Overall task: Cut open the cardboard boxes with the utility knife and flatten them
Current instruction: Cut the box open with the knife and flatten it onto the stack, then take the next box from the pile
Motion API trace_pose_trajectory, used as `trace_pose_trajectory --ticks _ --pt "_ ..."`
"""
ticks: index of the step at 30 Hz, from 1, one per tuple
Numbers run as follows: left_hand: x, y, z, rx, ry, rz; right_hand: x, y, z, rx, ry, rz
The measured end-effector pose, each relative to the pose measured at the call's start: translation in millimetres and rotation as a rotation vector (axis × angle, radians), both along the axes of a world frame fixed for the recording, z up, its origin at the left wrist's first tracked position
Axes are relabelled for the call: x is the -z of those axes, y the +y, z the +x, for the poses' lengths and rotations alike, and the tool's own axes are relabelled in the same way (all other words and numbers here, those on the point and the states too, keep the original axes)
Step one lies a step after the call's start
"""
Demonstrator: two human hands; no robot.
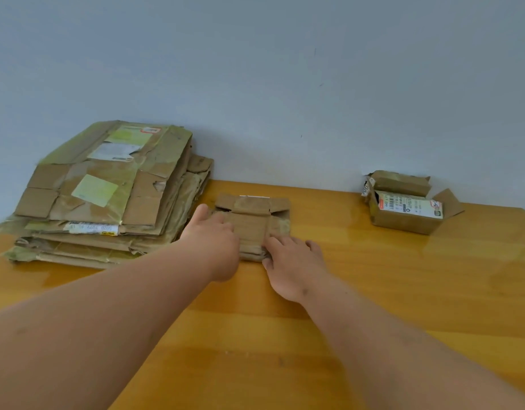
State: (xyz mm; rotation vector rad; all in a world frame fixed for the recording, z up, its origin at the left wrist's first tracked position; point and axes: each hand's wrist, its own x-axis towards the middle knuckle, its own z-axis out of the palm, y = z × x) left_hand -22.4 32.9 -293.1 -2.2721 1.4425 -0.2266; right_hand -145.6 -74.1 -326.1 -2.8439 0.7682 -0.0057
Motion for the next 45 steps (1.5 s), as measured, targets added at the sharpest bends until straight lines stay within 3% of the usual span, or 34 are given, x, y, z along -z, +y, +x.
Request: trace_pose_trajectory --ticks 6,10,14,28,33,39,45 --pt "10.8 -20.0 19.5 -0.088 0.026 -0.038 5.4 -19.6 26.4 -0.014 -0.050 -0.004" --pt "11.6 -25.2 22.9 -0.089 0.052 -0.162 4.5 -24.6 23.0 -0.044 -0.195 0.077" --pt "7.6 -33.4 9.6 -0.052 0.075 -0.266 -1.1 -39.3 -2.2 0.022 -0.297 -0.035" --pt "2.0 -135.9 -59.8 0.107 0.188 -0.333 -19.0 -151.5 -104.5 0.372 -0.227 -0.162" --pt "14.9 -170.8 -62.7 0.107 0.208 -0.333 -14.4 -199.0 -106.1 0.463 -0.049 -0.170" --pt "31.5 -190.3 -65.5 0.110 0.205 -0.354 -8.6 -213.8 -111.6 0.435 -0.119 -0.378" --pt "26.4 -183.8 -84.6 0.114 0.203 -0.405 -6.1 -193.3 -122.0 0.342 -0.208 -0.370"
